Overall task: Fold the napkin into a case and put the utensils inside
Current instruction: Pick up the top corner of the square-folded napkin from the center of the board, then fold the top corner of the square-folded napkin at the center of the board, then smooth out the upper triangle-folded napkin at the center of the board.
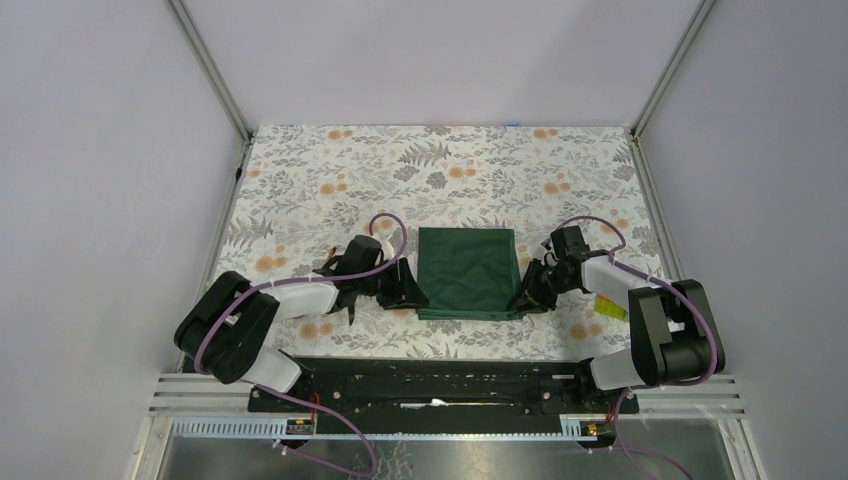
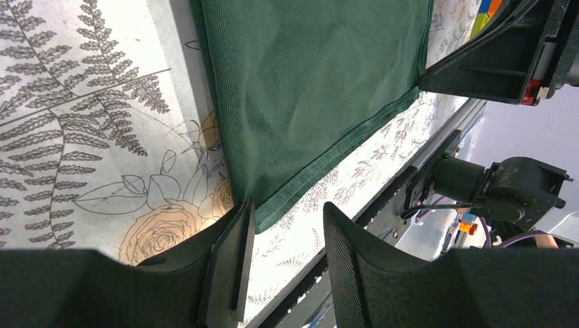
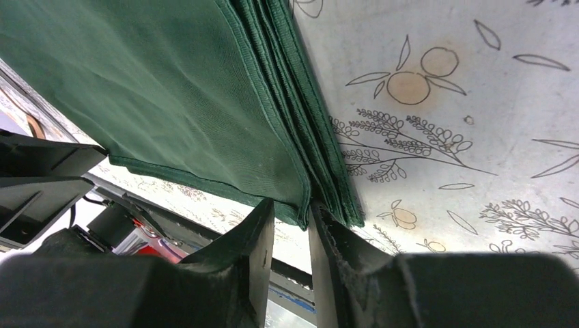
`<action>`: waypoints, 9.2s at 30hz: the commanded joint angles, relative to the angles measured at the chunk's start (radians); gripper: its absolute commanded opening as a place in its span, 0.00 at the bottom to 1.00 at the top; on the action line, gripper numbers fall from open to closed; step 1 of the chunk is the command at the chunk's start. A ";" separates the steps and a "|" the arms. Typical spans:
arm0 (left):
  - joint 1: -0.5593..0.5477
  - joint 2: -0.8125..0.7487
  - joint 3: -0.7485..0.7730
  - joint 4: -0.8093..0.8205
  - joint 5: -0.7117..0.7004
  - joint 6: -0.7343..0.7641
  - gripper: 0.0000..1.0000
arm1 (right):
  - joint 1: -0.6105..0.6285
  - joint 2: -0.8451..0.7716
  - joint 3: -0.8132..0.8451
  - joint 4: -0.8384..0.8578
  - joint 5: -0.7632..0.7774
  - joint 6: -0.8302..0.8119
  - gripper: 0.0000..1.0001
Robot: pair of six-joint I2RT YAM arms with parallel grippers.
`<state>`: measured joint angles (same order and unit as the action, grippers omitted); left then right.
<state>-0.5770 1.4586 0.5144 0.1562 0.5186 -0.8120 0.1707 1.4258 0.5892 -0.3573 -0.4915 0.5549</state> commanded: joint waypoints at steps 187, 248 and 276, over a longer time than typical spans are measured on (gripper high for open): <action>-0.032 0.064 0.037 0.051 -0.019 0.004 0.22 | -0.132 0.603 0.683 0.293 -0.315 -0.010 0.79; 0.091 0.464 0.691 -0.222 -0.292 0.268 0.04 | 0.018 0.274 0.300 0.268 -0.304 -0.026 0.54; 0.124 0.445 0.657 -0.228 -0.323 0.274 0.01 | 0.012 0.526 0.561 0.388 -0.265 0.082 0.54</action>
<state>-0.4587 1.9133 1.1675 -0.0959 0.2050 -0.5480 0.1886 1.9507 1.1065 -0.0307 -0.7525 0.6125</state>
